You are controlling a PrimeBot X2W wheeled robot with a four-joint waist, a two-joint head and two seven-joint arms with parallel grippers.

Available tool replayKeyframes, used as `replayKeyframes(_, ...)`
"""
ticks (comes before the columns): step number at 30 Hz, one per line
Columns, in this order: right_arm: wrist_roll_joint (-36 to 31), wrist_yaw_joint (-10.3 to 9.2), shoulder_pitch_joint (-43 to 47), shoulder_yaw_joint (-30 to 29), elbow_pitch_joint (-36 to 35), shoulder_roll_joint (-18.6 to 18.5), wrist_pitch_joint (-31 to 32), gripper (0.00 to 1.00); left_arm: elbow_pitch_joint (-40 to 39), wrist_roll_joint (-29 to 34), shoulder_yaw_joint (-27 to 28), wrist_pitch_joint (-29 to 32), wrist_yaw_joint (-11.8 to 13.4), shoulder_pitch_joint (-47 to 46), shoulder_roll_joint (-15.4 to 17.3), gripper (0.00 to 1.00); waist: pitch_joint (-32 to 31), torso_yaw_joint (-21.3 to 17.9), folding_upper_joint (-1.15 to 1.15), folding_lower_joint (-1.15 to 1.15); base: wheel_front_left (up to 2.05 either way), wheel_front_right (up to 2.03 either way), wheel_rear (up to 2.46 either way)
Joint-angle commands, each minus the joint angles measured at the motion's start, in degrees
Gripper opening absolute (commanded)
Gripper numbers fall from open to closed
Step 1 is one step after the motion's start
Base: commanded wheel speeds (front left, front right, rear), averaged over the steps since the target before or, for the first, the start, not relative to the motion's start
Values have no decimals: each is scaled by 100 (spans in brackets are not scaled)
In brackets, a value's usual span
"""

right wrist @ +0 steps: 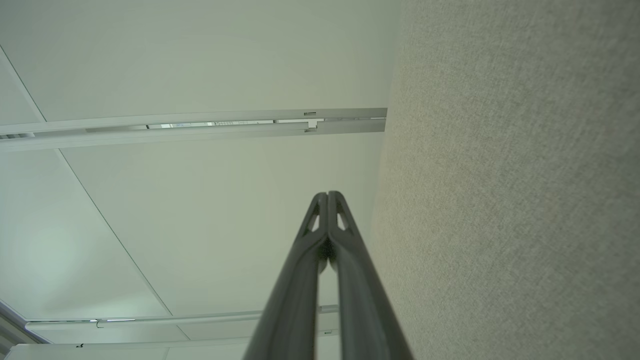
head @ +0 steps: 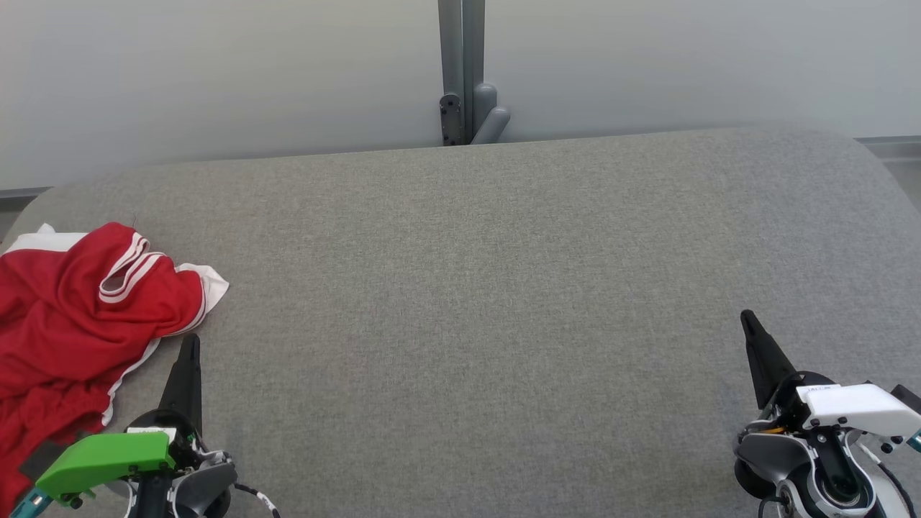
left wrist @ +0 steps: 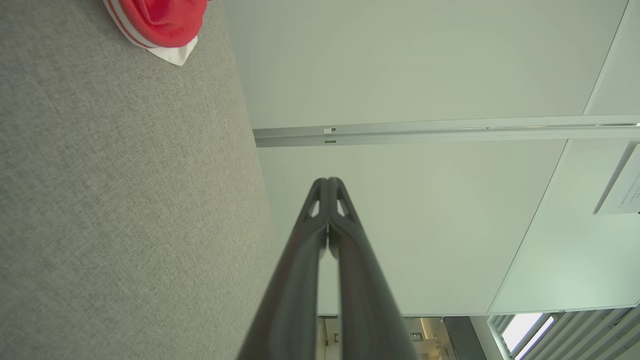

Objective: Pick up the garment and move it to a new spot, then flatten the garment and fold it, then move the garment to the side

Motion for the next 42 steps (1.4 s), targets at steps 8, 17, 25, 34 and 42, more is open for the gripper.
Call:
replayKeyframes(8, 43, 3, -30, 5, 8, -30, 8, 0, 1, 34, 5, -9, -26, -105, 8, 0, 0, 0, 60, 0, 0, 0, 0)
replayKeyframes(17, -14, -1, 150, 45, 119, 44, -57, 100, 155, 18, -60, -53, 7, 147, -32, 100, 0, 0, 1, 0, 0, 0, 0)
replayKeyframes(25, -296, -1, 267, 121, -76, 37, -293, 100, 101, 187, -235, -288, 5, 199, -27, 100, 1, 2, 5, 0, 0, 0, 0)
replayKeyframes(34, -1659, 0, 345, 200, -413, 29, -532, 100, -4, 877, -339, -524, 40, 224, -22, 100, 8, 5, 9, 0, 0, 0, 0)
replayKeyframes(42, -2897, 0, 417, 286, -712, 23, -703, 100, -83, 1823, -445, -691, 38, 236, -17, 100, 4, 15, 13, 0, 0, 0, 0)
